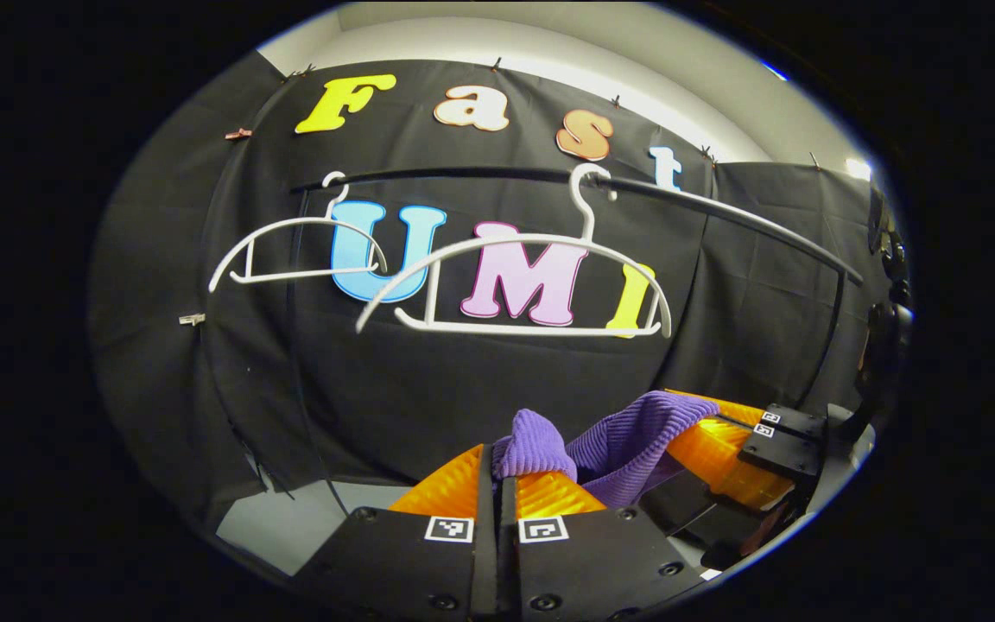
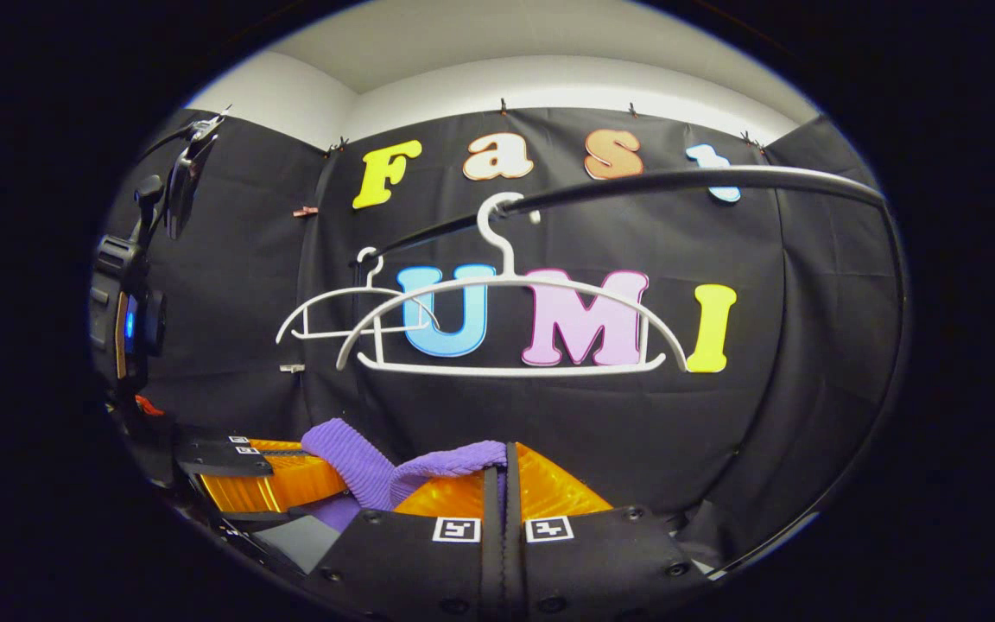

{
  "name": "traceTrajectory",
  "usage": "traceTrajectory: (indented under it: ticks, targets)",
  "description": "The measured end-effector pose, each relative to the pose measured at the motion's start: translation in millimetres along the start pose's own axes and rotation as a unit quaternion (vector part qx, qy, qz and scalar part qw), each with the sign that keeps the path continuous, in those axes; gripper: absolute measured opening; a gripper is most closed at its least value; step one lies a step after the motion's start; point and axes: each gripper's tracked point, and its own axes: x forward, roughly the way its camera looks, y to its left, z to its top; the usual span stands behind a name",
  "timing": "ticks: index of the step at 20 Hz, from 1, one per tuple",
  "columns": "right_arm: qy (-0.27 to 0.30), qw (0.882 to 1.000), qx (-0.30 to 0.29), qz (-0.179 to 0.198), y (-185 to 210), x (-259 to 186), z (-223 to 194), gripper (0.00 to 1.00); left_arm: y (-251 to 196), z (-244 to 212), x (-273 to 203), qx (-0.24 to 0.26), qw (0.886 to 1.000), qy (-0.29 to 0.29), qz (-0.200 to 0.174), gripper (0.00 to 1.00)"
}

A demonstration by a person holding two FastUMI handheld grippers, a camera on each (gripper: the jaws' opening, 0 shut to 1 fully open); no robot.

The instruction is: Grasp the clothes on the hanger with both hands and then place them into the laundry hamper below.

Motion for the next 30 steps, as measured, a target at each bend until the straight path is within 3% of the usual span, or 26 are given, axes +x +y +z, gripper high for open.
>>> traceTrajectory:
  ticks: [8,13,17,21,24,27,28,29,30]
  targets:
    - [0.117,0.989,0.084,-0.011,-27.2,16.6,-118.1,0.05,2.2,-101.2,44.9,-0.032,0.996,0.087,-0.007,0.05]
    - [0.209,0.976,0.064,-0.011,-36.1,17.0,-211.4,0.05,19.7,-175.6,70.5,-0.014,0.985,0.170,0.010,0.05]
    - [0.299,0.953,0.041,-0.011,-43.1,7.2,-289.3,0.05,36.1,-250.4,83.5,-0.038,0.963,0.263,0.039,0.05]
    - [0.387,0.921,0.037,-0.021,-44.9,-5.5,-354.5,0.05,51.1,-314.7,72.2,-0.060,0.930,0.355,0.075,0.05]
    - [0.439,0.897,0.052,-0.027,-43.8,-26.2,-370.7,0.05,49.7,-346.0,61.4,-0.058,0.911,0.403,0.069,0.05]
    - [0.453,0.888,0.068,-0.035,-46.2,-30.1,-374.3,0.06,55.4,-356.7,54.0,-0.034,0.900,0.429,0.075,0.05]
    - [0.453,0.888,0.074,-0.041,-48.7,-28.9,-375.6,0.12,54.4,-356.1,55.6,-0.027,0.901,0.426,0.073,0.06]
    - [0.452,0.887,0.073,-0.052,-53.1,-26.7,-375.1,0.24,53.7,-360.9,58.6,-0.024,0.903,0.423,0.072,0.07]
    - [0.455,0.886,0.065,-0.060,-61.0,-28.6,-380.0,0.50,48.9,-361.9,63.5,-0.027,0.905,0.419,0.066,0.25]
